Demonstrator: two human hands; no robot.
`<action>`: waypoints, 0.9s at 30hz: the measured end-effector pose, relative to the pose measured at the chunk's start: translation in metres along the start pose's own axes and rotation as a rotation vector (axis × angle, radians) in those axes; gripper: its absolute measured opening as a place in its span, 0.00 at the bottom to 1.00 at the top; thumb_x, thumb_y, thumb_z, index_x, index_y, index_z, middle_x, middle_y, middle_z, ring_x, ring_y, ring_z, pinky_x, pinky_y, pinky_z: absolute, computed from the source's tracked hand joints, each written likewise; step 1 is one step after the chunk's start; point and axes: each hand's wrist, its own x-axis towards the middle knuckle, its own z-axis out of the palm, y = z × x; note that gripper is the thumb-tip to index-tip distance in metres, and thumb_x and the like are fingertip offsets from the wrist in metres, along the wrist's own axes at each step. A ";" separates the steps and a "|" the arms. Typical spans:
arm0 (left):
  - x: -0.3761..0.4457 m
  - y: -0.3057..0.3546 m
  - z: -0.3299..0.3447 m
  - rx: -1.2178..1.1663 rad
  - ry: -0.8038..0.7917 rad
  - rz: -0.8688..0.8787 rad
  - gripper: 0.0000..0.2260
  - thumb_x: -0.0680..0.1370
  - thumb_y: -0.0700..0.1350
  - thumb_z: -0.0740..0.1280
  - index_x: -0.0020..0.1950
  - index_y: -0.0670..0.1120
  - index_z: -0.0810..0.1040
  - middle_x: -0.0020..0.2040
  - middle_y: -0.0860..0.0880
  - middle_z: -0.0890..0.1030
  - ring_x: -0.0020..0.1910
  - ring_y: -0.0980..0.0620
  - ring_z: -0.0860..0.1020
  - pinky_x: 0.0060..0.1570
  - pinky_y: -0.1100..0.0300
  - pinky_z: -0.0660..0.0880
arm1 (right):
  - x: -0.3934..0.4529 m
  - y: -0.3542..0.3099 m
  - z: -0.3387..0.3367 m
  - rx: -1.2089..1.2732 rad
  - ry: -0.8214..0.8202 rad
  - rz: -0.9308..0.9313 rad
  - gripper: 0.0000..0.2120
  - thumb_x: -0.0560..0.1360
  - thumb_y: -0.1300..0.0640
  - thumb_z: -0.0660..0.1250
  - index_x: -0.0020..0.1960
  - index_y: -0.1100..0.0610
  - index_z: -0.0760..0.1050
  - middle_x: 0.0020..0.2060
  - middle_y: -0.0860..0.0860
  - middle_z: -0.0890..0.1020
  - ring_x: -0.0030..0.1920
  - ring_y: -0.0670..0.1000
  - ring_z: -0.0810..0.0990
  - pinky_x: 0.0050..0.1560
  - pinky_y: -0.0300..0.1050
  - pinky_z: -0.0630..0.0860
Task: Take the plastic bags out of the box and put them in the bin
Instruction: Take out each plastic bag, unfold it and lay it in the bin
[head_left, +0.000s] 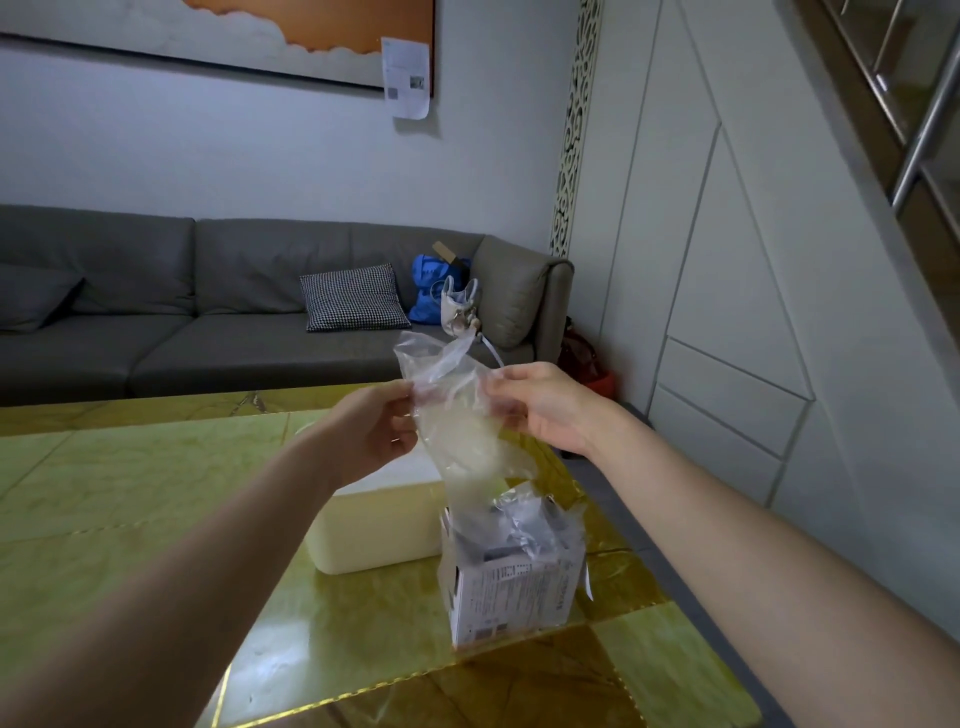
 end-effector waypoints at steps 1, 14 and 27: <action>0.000 0.000 -0.002 0.021 0.017 -0.011 0.11 0.81 0.44 0.56 0.42 0.44 0.74 0.32 0.51 0.72 0.24 0.59 0.64 0.27 0.68 0.64 | 0.001 0.000 0.001 -0.048 0.036 -0.043 0.03 0.74 0.63 0.69 0.46 0.61 0.76 0.35 0.52 0.76 0.32 0.45 0.74 0.34 0.38 0.71; 0.001 0.001 -0.002 0.455 0.153 0.059 0.10 0.75 0.44 0.68 0.53 0.40 0.78 0.47 0.44 0.79 0.28 0.56 0.62 0.28 0.66 0.65 | -0.006 -0.008 0.008 -0.278 -0.210 -0.052 0.13 0.70 0.64 0.73 0.32 0.56 0.72 0.26 0.46 0.67 0.27 0.44 0.64 0.28 0.35 0.63; 0.006 0.031 -0.019 0.730 0.359 0.245 0.09 0.78 0.39 0.62 0.38 0.44 0.73 0.32 0.48 0.71 0.27 0.53 0.64 0.22 0.66 0.62 | 0.009 -0.018 0.018 -0.210 -0.090 -0.094 0.21 0.71 0.51 0.72 0.59 0.60 0.72 0.51 0.54 0.79 0.44 0.49 0.78 0.45 0.41 0.74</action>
